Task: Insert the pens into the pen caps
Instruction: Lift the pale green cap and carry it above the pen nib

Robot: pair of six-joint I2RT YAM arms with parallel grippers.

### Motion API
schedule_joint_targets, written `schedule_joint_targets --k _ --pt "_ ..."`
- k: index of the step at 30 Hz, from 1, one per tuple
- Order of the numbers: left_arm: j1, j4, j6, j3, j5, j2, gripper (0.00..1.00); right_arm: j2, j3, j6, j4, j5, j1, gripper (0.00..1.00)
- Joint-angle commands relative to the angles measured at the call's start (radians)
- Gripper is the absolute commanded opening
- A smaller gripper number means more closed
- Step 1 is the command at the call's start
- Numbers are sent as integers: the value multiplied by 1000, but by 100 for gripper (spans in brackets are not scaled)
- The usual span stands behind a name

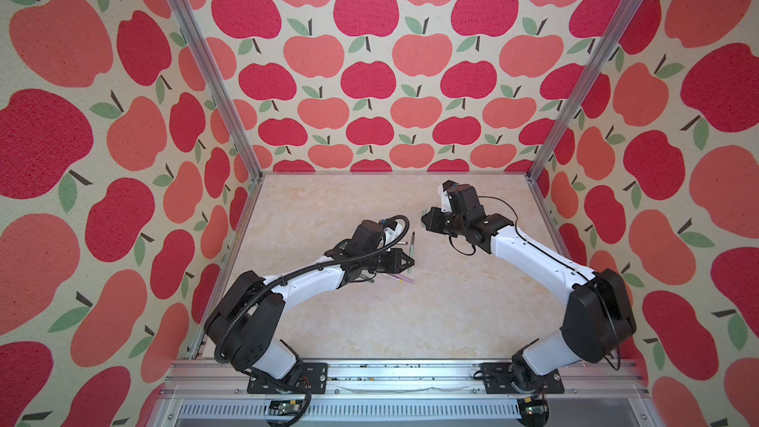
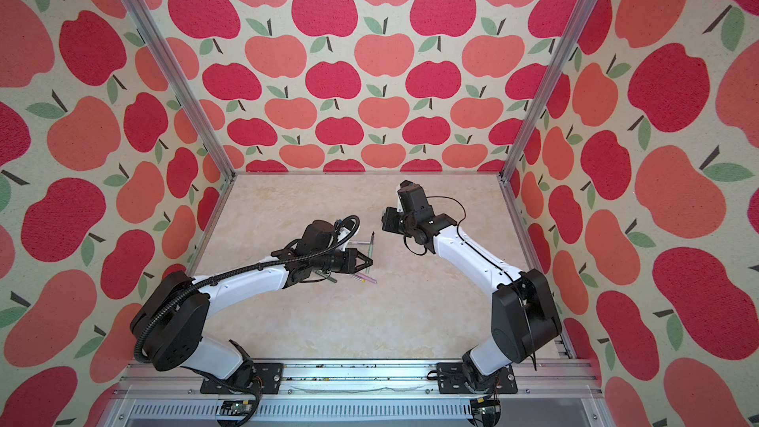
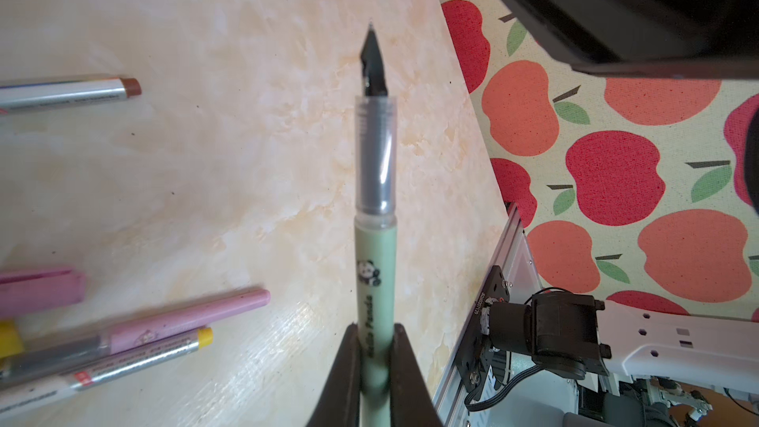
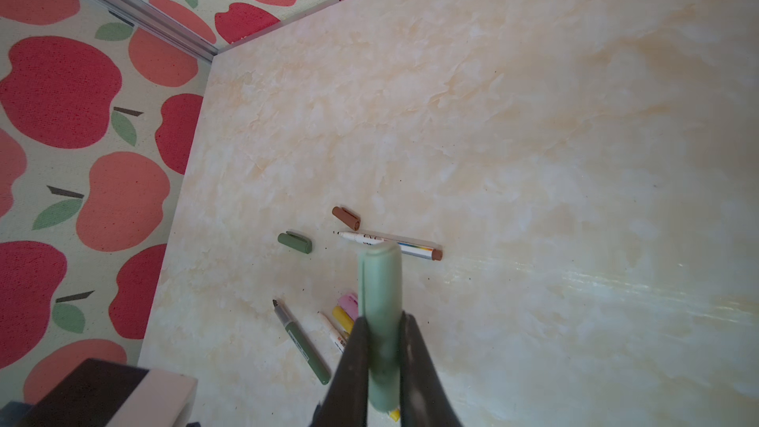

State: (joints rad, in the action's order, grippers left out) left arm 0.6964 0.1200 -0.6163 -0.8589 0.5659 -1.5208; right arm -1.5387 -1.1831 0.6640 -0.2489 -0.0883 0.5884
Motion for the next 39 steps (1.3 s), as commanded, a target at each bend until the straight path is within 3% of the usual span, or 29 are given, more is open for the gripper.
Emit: schedule_joint_targets --k 1,39 --pt "6 39 -9 -14 21 -22 0 29 -7 45 31 -31 -8 12" --pt "11 47 6 -59 12 -52 0 8 48 102 89 -120 4 12"
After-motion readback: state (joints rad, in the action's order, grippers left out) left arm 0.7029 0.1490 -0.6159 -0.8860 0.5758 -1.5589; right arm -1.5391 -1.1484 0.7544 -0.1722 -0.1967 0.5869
